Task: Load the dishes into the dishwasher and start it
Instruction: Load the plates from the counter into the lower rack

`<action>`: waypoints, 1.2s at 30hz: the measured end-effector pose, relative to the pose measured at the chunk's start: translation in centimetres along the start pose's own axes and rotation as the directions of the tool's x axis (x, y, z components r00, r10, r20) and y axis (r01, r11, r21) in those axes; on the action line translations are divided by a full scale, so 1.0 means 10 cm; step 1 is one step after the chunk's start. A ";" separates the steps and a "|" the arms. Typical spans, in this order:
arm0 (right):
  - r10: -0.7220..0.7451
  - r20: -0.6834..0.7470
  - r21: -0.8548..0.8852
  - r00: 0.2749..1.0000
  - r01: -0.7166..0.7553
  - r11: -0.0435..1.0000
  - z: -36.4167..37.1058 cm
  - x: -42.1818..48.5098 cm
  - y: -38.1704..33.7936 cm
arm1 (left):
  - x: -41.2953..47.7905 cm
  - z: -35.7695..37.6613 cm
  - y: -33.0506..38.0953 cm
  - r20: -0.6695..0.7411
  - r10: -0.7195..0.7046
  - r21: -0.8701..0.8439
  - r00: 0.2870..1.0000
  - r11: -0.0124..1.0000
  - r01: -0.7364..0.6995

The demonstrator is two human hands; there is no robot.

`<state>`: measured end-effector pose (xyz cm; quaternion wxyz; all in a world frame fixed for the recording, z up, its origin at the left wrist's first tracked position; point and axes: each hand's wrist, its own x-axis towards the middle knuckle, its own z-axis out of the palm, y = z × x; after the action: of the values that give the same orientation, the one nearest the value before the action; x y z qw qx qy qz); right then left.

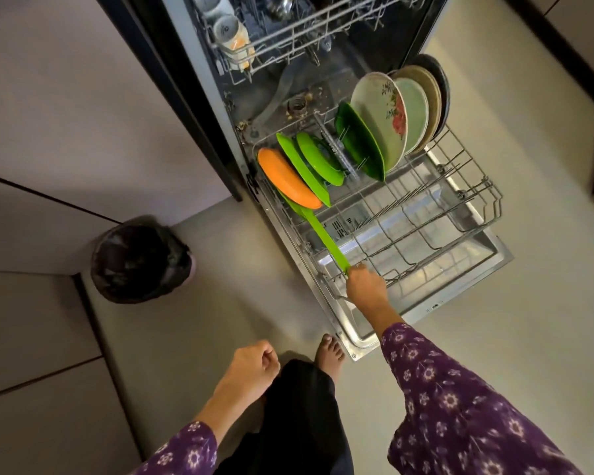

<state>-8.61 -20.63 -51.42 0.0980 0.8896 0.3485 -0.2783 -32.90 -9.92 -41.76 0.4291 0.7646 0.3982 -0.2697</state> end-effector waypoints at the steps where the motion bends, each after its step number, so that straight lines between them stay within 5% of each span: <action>1: -0.001 -0.007 0.002 1.000 0.002 1.000 -0.02 0.01 -0.01 | 0.00 -0.01 0.01 -0.003 0.001 -0.008 1.000 1.000 -0.001; 17: 0.194 -0.082 0.197 0.978 -0.175 0.965 -0.01 0.03 0.19 | 0.26 -0.04 0.42 -0.024 0.093 -0.043 0.995 0.995 -0.094; 36: -0.066 -0.072 -0.067 0.995 0.061 0.996 0.10 -0.07 0.22 | 0.37 -0.07 0.39 -0.034 0.077 -0.035 0.996 0.996 -0.078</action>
<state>-8.01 -23.00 -51.94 0.1050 0.8843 0.3888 -0.2364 -27.63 -9.16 -42.46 0.4466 0.7757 0.3802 -0.2331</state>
